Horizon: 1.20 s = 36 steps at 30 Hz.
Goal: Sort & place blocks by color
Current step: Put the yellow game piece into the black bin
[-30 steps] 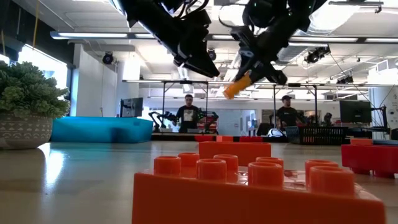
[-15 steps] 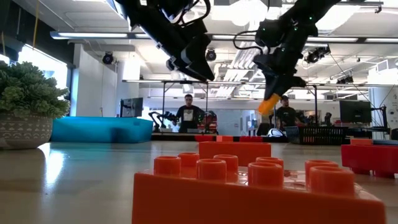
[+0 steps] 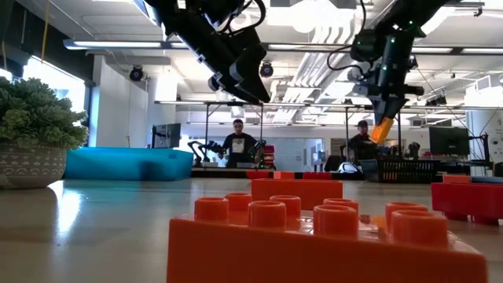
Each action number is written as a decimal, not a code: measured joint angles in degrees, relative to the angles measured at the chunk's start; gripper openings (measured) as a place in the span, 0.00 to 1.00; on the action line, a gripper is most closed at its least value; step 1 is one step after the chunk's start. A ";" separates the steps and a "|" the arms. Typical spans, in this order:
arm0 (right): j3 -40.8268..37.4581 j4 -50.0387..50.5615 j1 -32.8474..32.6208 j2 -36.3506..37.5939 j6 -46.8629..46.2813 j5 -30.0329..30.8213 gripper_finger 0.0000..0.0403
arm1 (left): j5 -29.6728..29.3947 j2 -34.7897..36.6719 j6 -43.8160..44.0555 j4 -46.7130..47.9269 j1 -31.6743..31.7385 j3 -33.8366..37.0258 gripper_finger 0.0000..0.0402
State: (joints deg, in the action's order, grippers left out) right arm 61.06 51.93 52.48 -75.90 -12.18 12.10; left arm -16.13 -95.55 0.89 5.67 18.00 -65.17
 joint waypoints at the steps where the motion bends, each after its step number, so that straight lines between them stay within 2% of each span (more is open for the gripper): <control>1: 0.00 0.08 0.78 -0.02 0.00 1.08 0.19 | -0.01 0.00 0.00 0.00 0.00 0.00 0.54; 5: 0.00 0.10 2.52 -0.02 -0.01 5.81 0.19 | -0.24 0.00 -0.10 0.00 0.00 0.00 0.54; 13: 0.00 0.17 2.61 -1.62 -3.38 6.95 0.19 | -1.59 0.00 -1.53 0.02 0.04 0.00 0.54; 23: -0.04 0.97 1.91 -7.61 -8.34 9.57 0.19 | -2.53 0.00 -1.55 0.02 0.04 0.00 0.54; 31: -0.04 0.27 1.91 -12.62 -8.47 9.61 0.19 | -2.53 0.00 -3.03 0.02 0.04 0.00 0.54; 36: -0.04 -0.74 1.91 -14.05 -8.54 11.88 0.22 | -2.55 0.00 -3.02 0.04 0.04 0.00 0.54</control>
State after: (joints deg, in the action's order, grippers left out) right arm 61.01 51.19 54.39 -89.95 -20.71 23.98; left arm -18.68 -95.55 -2.14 5.72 18.04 -65.17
